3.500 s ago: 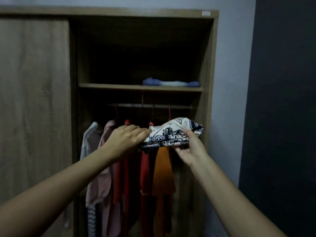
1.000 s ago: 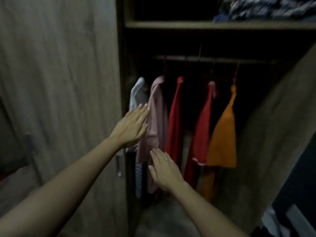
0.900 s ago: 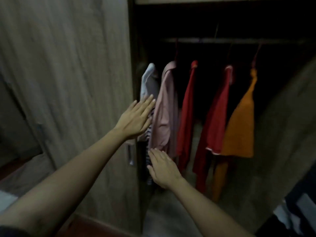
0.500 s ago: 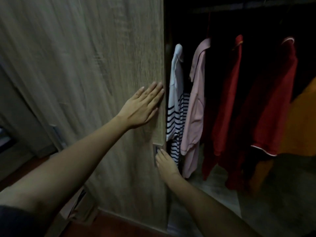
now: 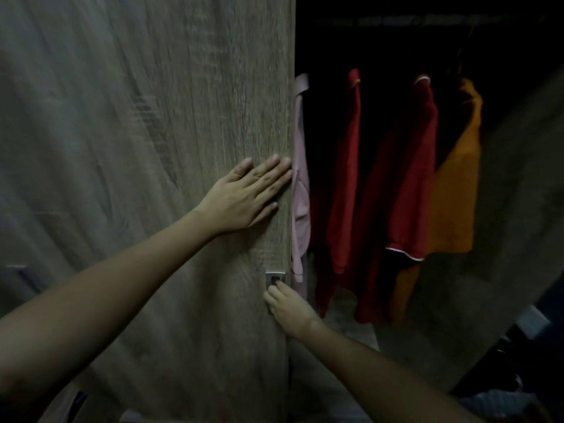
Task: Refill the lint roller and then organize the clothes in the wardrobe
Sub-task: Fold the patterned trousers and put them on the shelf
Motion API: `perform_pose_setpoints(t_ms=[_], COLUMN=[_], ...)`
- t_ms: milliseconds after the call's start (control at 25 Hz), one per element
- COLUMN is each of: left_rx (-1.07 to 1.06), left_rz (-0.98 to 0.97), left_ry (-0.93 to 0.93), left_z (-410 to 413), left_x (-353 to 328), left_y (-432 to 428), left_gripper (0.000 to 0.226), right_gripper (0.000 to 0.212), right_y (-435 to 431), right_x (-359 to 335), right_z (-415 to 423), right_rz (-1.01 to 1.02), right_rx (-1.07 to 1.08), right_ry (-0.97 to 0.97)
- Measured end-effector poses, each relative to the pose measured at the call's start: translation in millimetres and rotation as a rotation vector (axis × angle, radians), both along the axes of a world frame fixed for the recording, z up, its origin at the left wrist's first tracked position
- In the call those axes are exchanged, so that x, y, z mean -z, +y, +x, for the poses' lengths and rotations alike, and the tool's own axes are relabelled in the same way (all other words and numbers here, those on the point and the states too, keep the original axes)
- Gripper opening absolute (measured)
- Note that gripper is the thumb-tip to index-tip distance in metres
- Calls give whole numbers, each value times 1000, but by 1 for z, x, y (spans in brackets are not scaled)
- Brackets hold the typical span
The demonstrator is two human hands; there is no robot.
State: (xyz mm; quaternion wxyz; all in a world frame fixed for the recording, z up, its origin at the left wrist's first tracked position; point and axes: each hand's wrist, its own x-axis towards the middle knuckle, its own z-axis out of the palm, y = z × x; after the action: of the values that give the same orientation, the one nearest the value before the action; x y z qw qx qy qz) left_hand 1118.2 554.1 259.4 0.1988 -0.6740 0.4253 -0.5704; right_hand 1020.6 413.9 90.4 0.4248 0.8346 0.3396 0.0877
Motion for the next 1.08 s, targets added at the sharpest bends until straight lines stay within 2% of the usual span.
perform_pose_setpoints(t_ms=[240, 600, 840, 1080], left_rx=[146, 213, 200, 218], left_rz=[4, 5, -9, -23], left_ry=[-29, 28, 51, 89], left_z=[-10, -44, -63, -72], left_x=[-3, -4, -3, 3], left_y=[-107, -280, -362, -418], left_gripper=[59, 60, 61, 61], right_gripper=[43, 49, 45, 44], right_y=[-93, -241, -319, -377], right_x=[1, -3, -10, -12], right_z=[-28, -68, -88, -101], right_rz=[45, 60, 21, -25], right_rx=[168, 430, 461, 385], right_ry=[26, 44, 48, 65])
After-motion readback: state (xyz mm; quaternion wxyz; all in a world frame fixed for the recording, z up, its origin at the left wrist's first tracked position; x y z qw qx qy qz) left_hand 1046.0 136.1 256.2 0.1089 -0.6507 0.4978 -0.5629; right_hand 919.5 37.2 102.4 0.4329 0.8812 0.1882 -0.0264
